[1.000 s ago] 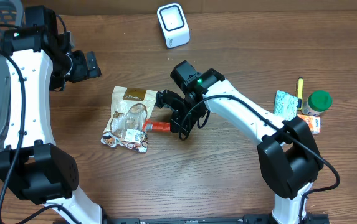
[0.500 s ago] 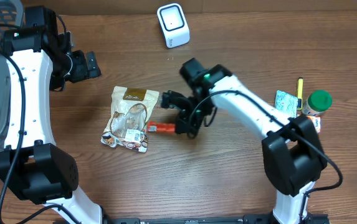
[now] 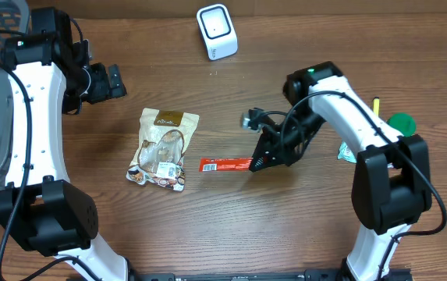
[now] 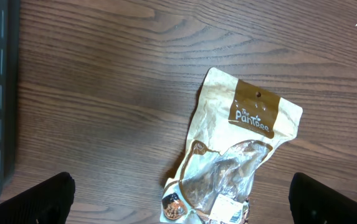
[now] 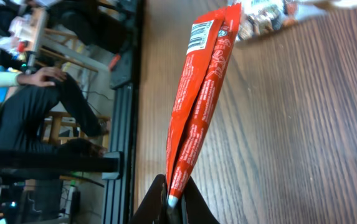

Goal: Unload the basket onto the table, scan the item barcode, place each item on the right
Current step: 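Pull the red stick right off the bag and set it down, then regrasp the red stick by its end with the right gripper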

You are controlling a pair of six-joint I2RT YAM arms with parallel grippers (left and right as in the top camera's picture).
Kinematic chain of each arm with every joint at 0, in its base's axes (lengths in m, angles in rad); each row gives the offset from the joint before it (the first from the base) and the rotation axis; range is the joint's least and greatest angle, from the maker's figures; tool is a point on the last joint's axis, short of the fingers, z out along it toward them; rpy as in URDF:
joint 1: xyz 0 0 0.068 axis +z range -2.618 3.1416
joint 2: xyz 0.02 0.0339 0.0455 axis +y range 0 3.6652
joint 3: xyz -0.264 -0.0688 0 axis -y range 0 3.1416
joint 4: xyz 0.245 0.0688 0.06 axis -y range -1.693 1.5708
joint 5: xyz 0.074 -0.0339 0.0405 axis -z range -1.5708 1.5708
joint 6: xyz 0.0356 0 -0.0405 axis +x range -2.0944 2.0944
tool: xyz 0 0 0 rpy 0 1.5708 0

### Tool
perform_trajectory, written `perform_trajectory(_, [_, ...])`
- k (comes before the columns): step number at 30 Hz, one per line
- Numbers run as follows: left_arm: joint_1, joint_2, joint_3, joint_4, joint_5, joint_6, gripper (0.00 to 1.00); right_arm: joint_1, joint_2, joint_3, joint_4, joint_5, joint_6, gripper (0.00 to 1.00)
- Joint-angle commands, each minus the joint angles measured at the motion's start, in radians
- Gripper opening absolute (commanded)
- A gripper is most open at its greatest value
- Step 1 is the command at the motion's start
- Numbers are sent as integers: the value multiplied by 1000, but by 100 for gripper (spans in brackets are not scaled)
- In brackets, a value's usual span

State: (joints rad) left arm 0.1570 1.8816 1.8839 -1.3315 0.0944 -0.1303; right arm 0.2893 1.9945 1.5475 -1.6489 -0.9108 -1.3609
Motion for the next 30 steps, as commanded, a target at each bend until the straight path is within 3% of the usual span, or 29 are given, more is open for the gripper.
perform_trajectory(1, [-8,-5,-2,2,7,11,100,-27,-40,-5,-43,-76,-248,4])
perform_trajectory(7, [-8,-5,-2,1,7,11,100,-27,-40,-6,-10,-44,-167,4])
perform_trajectory(16, [-8,-5,-2,1,7,11,100,-21,-40,-72,340,127,387,8])
perform_trajectory(19, [-8,-5,-2,1,7,11,100,-21,-40,-119,404,178,449,12])
perform_trajectory(20, [-8,-5,-2,1,7,11,100,-21,-40,-130,413,177,449,16])
perform_trajectory(21, [-8,-5,-2,1,7,11,100,-21,-40,-142,421,178,449,27])
perform_trajectory(22, [-8,-5,-2,1,7,11,100,-21,-40,-151,426,178,449,46])
perform_trajectory(25, [-8,-5,-2,2,7,11,100,-21,-40,-169,437,203,450,68])
perform_trajectory(27, [-8,-5,-2,1,7,11,100,-21,-40,-169,449,236,480,75])
perform_trajectory(30, [-8,-5,-2,1,7,11,100,-21,-40,-169,531,281,642,76])
